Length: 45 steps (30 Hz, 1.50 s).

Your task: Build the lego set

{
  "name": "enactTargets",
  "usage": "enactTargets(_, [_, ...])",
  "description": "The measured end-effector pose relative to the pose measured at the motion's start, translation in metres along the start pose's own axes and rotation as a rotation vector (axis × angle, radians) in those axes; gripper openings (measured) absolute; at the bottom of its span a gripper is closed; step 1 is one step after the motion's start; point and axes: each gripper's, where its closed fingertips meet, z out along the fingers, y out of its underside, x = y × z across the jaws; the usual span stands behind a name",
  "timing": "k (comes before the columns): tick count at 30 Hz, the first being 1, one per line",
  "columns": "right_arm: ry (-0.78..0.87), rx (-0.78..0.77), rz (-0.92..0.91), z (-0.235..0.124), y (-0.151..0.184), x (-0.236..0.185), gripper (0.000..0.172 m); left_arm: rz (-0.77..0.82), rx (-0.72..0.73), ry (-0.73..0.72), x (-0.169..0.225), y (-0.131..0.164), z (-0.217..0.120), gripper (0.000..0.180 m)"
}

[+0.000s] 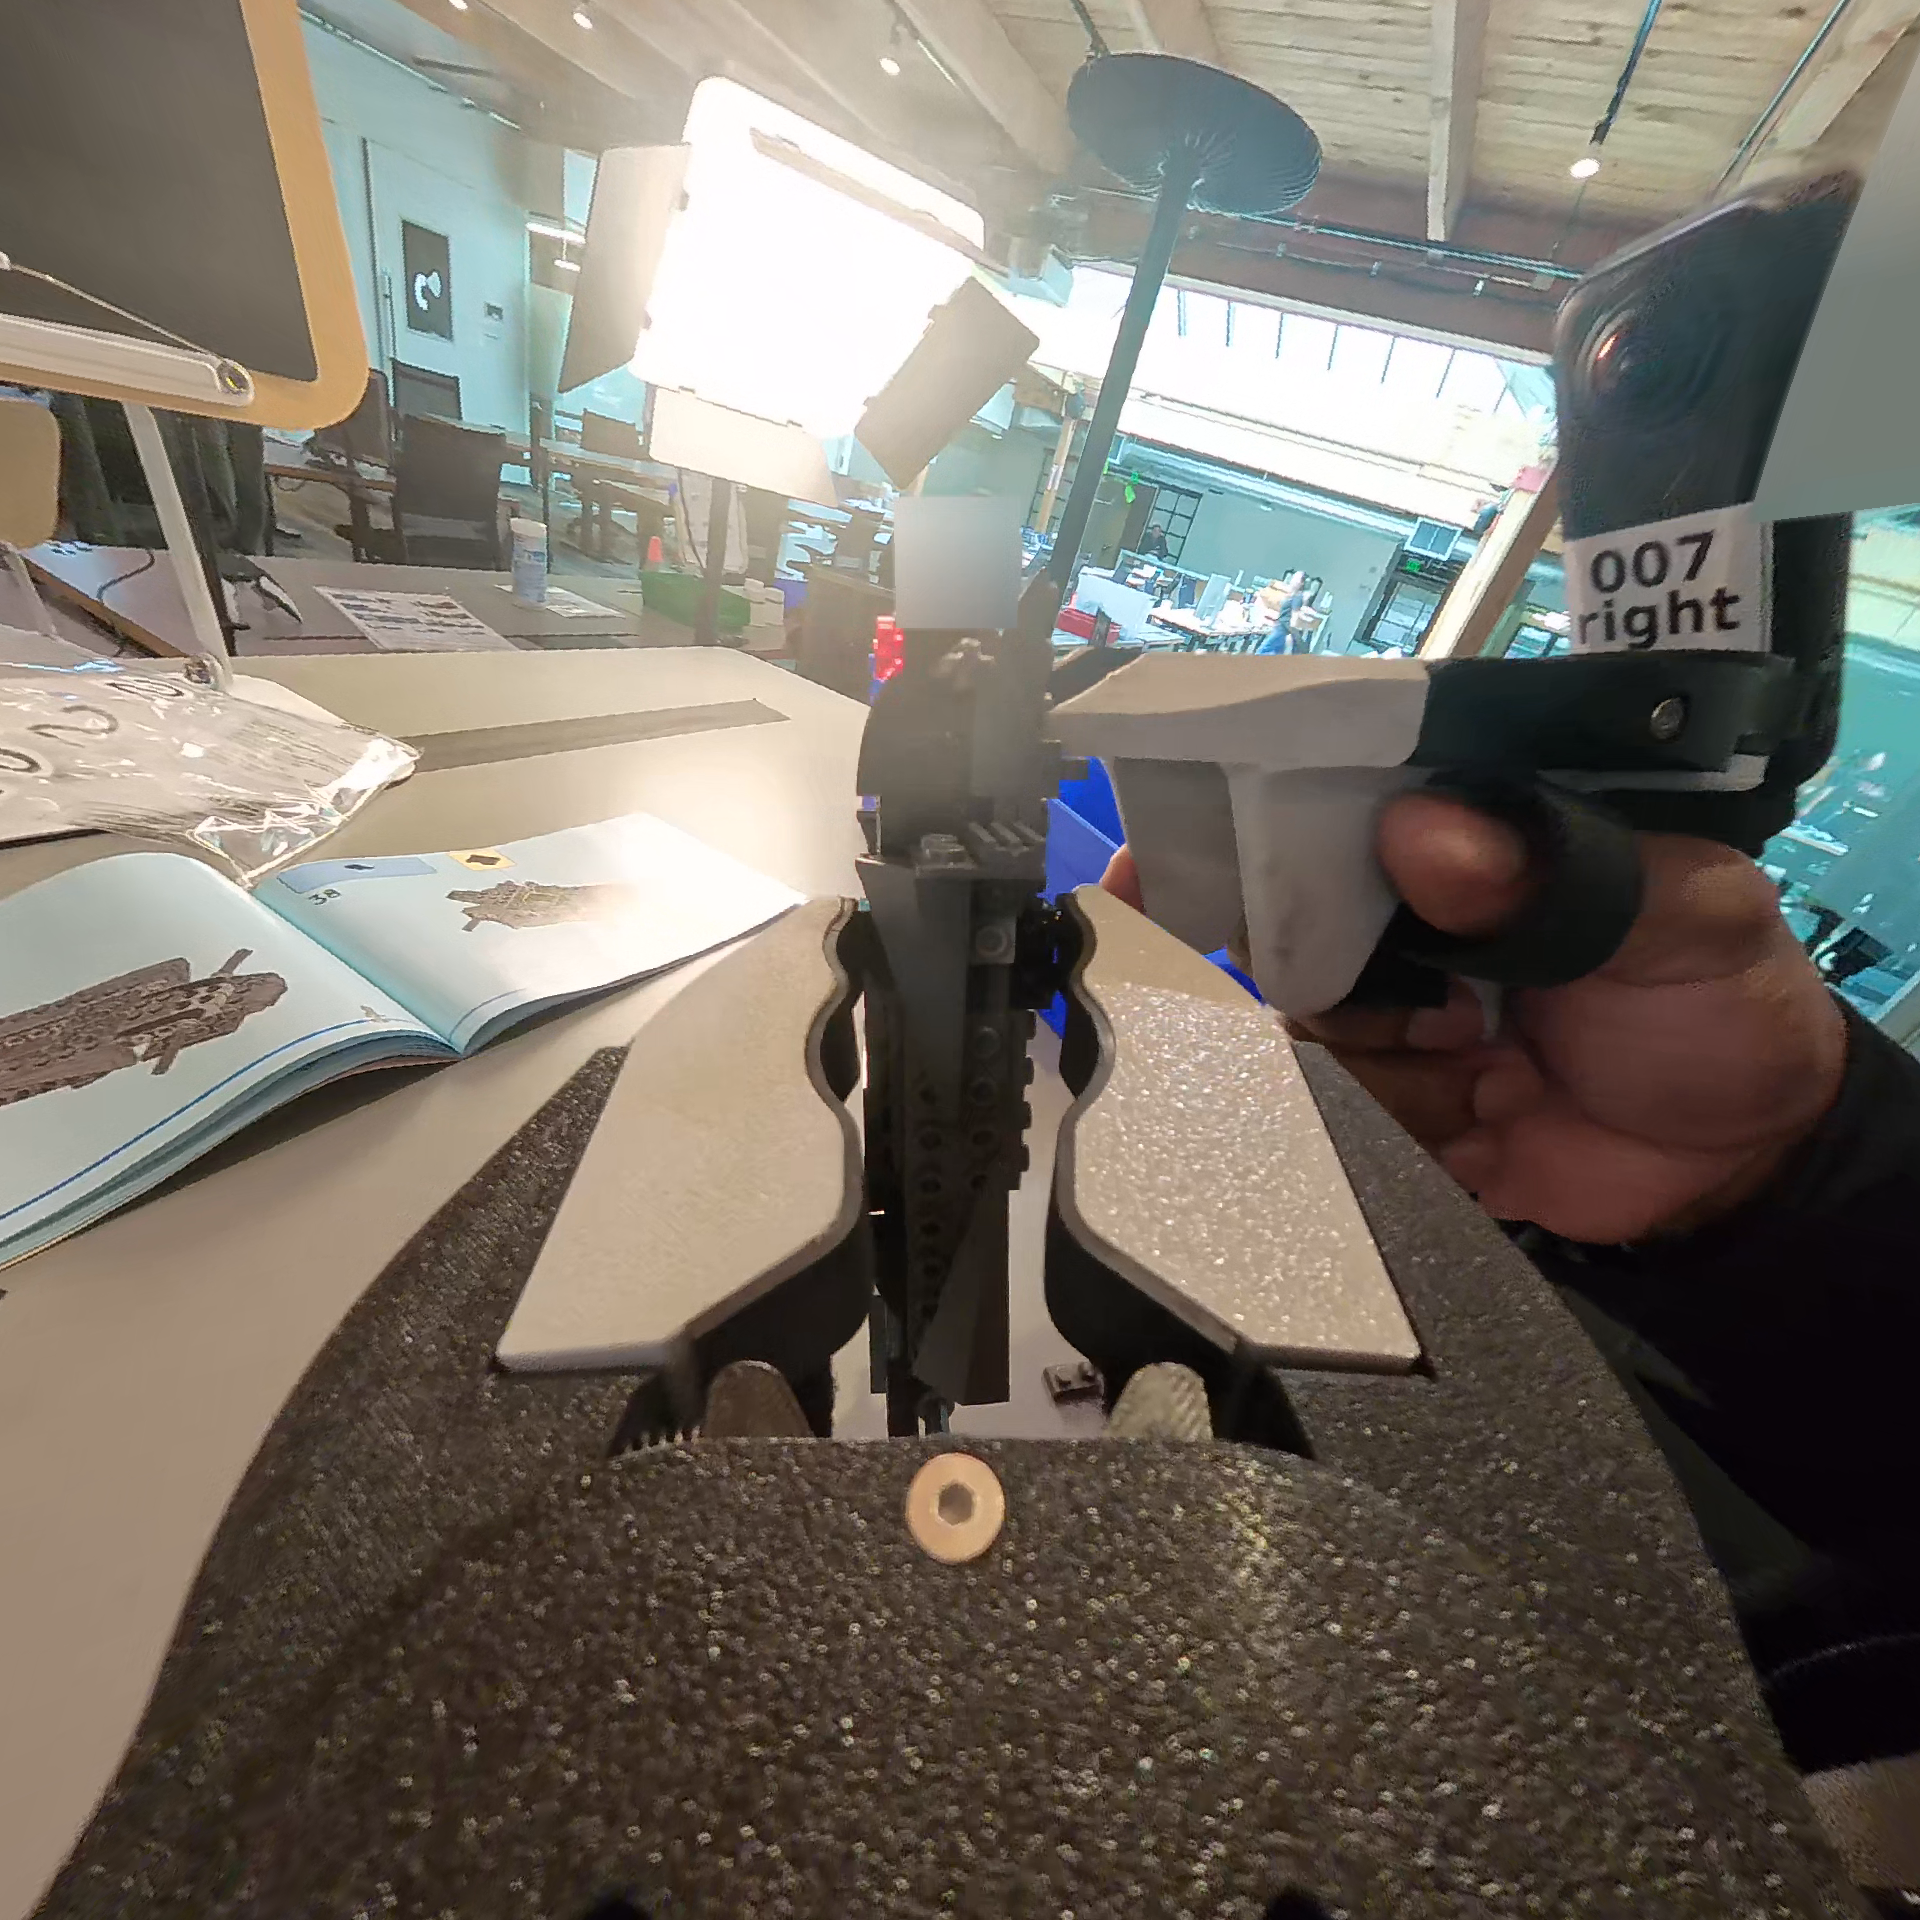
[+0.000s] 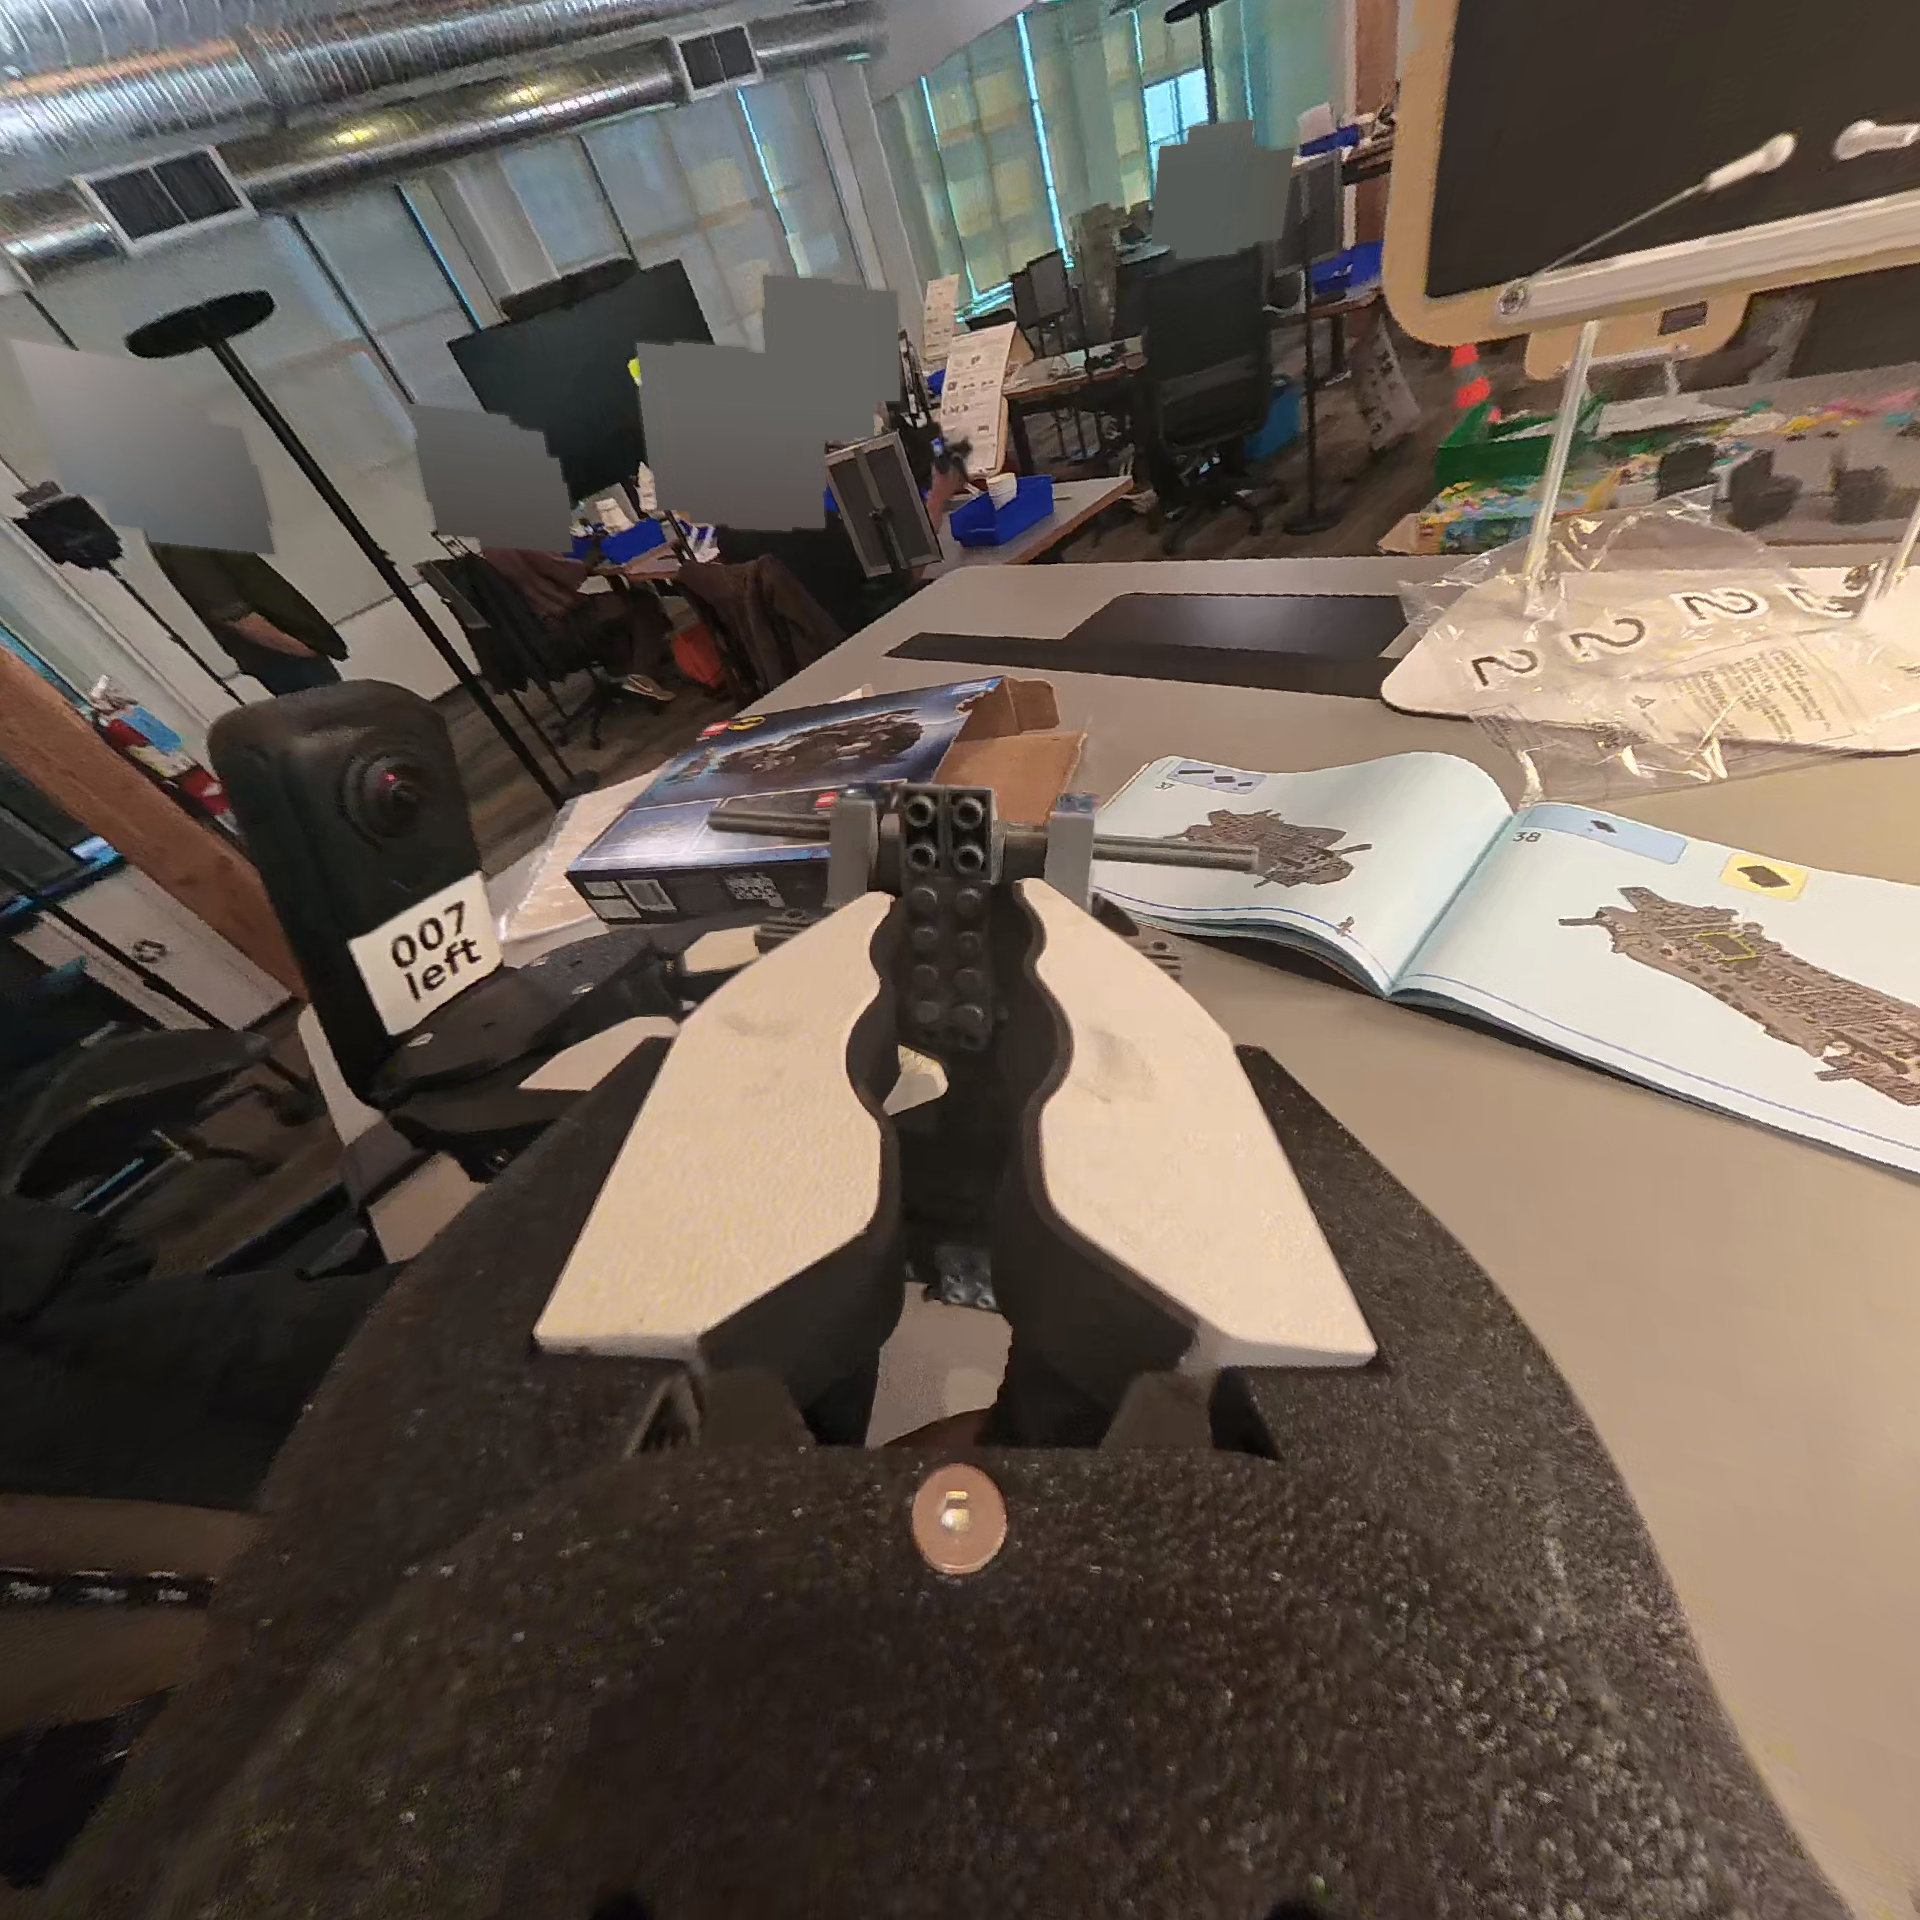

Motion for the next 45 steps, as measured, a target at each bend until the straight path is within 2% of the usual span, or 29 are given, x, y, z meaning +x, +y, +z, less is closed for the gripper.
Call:
enactTargets(3, [-0.019,0.012,0.036,-0.001,0.000,0.000,0.015,-0.017,0.000,0.009,0.000,0.000,0.000,0.035])
enactTargets(13, [0.095,0.009,-0.068,-0.001,0.000,0.002,0.016,0.181,-0.027,-0.143,-0.004,-0.002,-0.001,0.036])
enactTargets(23, [0.067,0.031,-0.084,-0.005,0.000,0.000,0.016,0.288,-0.040,-0.177,-0.002,-0.003,-0.002,0.036])
enactTargets(28, [0.021,0.024,-0.100,-0.008,-0.001,-0.002,0.016,0.241,-0.048,-0.124,0.001,-0.004,-0.002,0.036])
enactTargets(34, [-0.058,0.039,-0.029,-0.010,-0.002,-0.002,0.012,0.135,-0.046,-0.041,0.004,-0.003,-0.001,0.035])
enactTargets(35, [-0.043,0.053,-0.009,-0.012,-0.003,0.003,0.000,0.101,-0.036,-0.046,0.001,-0.004,-0.003,0.035])
enactTargets(38, [-0.004,0.006,-0.037,-0.011,0.004,0.007,0.000,0.111,-0.032,-0.081,-0.007,-0.006,-0.005,0.035])
enactTargets(45, [0.060,0.054,-0.077,-0.009,-0.003,0.003,0.006,0.123,-0.037,-0.117,-0.008,-0.005,-0.005,0.035])
